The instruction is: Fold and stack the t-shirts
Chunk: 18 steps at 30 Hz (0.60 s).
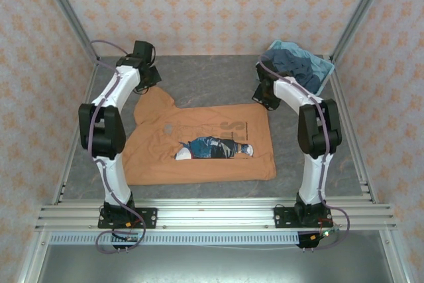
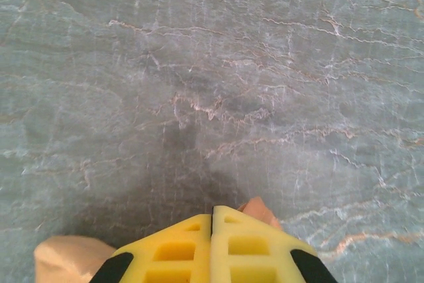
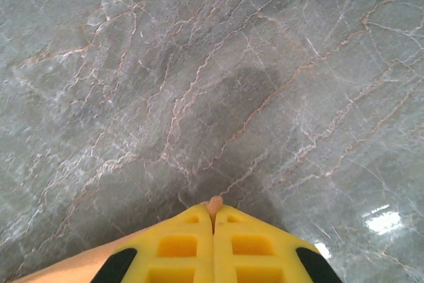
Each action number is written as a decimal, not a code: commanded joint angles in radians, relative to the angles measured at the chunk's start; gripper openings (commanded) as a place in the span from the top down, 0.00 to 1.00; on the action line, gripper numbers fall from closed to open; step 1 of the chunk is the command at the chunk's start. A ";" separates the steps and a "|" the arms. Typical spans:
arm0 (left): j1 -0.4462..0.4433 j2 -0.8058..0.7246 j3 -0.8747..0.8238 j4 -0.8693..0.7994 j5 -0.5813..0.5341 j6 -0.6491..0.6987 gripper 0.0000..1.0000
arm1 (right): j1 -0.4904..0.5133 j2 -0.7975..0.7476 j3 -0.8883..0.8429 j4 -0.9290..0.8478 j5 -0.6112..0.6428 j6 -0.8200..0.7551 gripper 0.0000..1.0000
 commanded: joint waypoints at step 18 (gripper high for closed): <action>-0.113 -0.217 -0.051 0.018 -0.013 0.120 1.00 | 0.008 -0.144 -0.153 0.036 -0.004 -0.048 1.00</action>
